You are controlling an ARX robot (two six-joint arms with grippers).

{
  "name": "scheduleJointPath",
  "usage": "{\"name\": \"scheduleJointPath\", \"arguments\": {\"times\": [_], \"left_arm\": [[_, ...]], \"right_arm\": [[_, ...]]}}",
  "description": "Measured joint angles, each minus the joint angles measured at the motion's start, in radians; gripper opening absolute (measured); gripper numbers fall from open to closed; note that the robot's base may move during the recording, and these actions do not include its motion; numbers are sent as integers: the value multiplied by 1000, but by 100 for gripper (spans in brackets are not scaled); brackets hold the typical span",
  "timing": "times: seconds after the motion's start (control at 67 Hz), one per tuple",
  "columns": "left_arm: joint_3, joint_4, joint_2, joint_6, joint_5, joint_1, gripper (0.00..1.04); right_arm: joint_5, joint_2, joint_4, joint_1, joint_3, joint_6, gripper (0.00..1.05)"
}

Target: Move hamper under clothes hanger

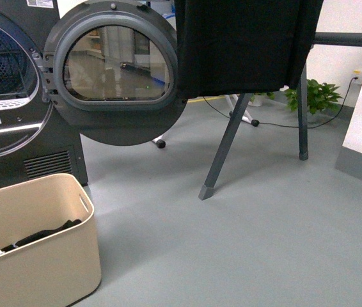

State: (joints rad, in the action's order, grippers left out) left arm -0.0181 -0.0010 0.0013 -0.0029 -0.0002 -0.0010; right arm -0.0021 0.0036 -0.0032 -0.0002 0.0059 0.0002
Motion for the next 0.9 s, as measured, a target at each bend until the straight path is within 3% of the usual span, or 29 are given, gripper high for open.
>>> {"name": "scheduleJointPath", "arguments": {"times": [0.896], "left_arm": [[0,-1,0,0,0,0,98]], "right_arm": [[2,0,-1,0,0,0,97]]}}
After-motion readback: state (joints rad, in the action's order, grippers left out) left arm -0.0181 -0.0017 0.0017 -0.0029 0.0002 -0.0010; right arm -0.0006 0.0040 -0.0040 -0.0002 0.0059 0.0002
